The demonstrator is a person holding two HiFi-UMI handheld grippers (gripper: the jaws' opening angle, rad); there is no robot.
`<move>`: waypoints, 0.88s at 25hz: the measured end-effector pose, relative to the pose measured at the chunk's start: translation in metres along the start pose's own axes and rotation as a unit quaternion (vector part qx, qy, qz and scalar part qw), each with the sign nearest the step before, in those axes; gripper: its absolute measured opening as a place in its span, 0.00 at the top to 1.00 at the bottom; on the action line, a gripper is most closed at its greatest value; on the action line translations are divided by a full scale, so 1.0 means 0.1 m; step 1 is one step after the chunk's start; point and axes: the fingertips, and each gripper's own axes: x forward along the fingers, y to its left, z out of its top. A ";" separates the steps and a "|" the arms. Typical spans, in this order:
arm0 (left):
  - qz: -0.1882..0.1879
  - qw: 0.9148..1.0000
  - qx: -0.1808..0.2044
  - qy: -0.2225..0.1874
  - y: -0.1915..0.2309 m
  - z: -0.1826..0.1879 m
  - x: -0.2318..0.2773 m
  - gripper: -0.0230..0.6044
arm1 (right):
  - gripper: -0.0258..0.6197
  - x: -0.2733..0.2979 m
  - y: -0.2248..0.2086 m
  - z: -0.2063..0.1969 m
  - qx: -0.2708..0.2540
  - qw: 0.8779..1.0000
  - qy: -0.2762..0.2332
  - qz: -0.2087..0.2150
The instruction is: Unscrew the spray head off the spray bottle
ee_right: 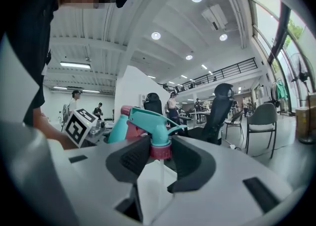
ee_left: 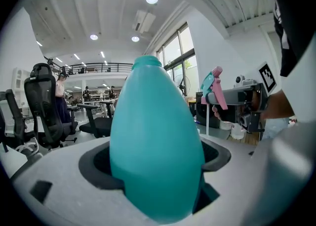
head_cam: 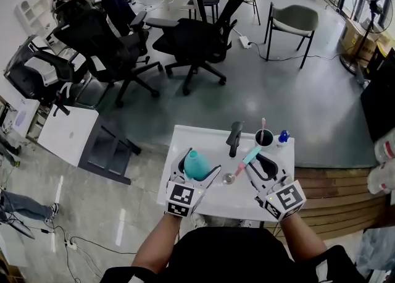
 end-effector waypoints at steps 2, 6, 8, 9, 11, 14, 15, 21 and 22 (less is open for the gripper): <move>0.003 1.000 0.000 -0.001 0.02 0.01 0.00 0.25 | 0.74 -0.01 -0.07 -0.07 0.002 1.000 0.007 -0.015; 0.008 1.000 -0.003 0.000 0.05 0.00 0.00 0.25 | 0.74 -0.04 -0.20 -0.18 0.002 0.999 0.019 -0.041; 0.010 1.000 -0.004 0.000 0.05 -0.01 0.00 0.25 | 0.74 -0.08 -0.27 -0.22 0.003 0.998 0.024 -0.055; 0.009 1.000 -0.005 0.000 0.05 -0.01 0.00 0.25 | 0.74 -0.10 -0.30 -0.23 0.004 0.998 0.026 -0.062; 0.006 1.000 -0.006 0.001 0.04 -0.02 0.02 0.25 | 0.74 -0.14 -0.38 -0.25 0.003 0.997 0.028 -0.076; -0.001 1.000 -0.007 0.000 0.02 -0.01 0.04 0.25 | 0.74 -0.22 -0.51 -0.24 0.002 0.995 0.027 -0.100; -0.002 1.000 -0.007 -0.001 0.02 0.00 0.05 0.25 | 0.74 -0.25 -0.56 -0.24 0.003 0.994 0.027 -0.108; -0.005 1.000 -0.006 -0.003 -0.01 0.01 0.09 0.25 | 0.74 -0.37 -0.69 -0.26 0.000 0.991 0.027 -0.129; -0.007 1.000 -0.006 -0.002 -0.01 0.01 0.10 0.25 | 0.74 -0.37 -0.70 -0.24 0.000 0.991 0.026 -0.130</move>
